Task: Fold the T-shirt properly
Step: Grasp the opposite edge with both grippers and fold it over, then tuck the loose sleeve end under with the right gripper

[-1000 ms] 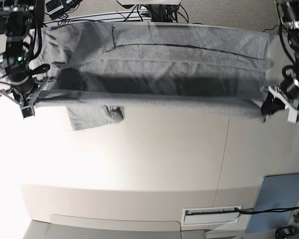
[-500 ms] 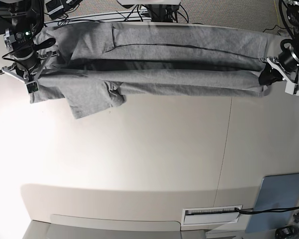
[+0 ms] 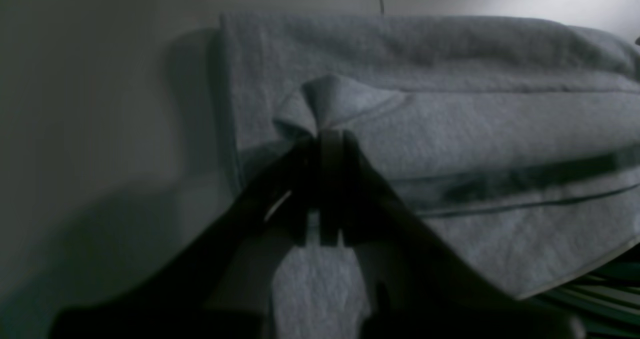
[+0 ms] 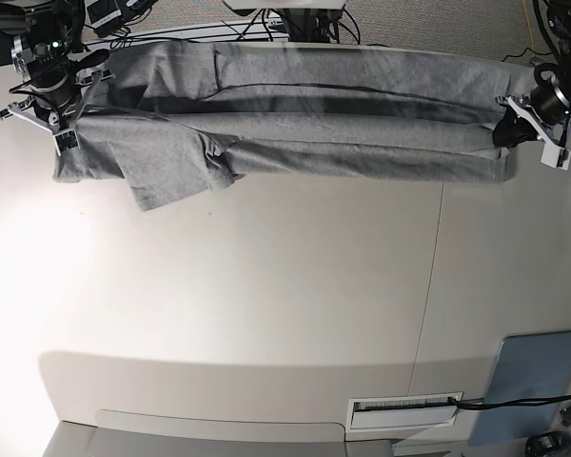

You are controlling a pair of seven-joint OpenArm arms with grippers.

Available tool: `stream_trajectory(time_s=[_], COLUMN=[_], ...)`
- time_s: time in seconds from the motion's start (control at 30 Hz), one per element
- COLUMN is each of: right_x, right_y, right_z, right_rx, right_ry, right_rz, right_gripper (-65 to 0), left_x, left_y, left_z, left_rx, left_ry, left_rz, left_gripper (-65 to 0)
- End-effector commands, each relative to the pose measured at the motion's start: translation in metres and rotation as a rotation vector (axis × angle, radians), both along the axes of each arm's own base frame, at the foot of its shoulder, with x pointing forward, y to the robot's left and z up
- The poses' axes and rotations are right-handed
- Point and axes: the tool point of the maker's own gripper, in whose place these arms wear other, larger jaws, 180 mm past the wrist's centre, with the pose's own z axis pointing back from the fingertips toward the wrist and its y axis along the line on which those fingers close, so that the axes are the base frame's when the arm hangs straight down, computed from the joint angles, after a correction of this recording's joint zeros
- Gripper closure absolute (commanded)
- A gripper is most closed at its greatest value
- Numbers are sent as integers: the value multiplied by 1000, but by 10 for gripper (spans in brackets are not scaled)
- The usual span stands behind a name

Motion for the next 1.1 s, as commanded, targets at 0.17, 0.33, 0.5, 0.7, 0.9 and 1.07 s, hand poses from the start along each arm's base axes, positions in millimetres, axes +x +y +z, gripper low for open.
stream_trajectory(time_s=[0.17, 0.33, 0.5, 0.7, 0.9, 1.07], right_x=[4, 4, 15, 56, 99, 133], right_y=[3, -1, 6, 26, 27, 50], right_z=[5, 7, 22, 47, 22, -1], right_rx=[-42, -78, -56, 58, 251, 436], right_ry=[26, 28, -53, -219, -253, -230], right_rz=[116, 122, 99, 113, 12, -53], right_gripper=[-54, -266, -266, -266, -266, -266], left_x=[6, 6, 3, 2, 2, 2], left_y=[0, 0, 3, 3, 2, 2], left_z=[14, 14, 11, 10, 10, 10], left_rx=[12, 13, 33, 33, 33, 33], left_ry=[-52, -52, -21, -16, -17, -17], left_rz=[-55, -56, -64, -64, -67, -67], left_gripper=[-196, -263, -263, -263, -263, -263])
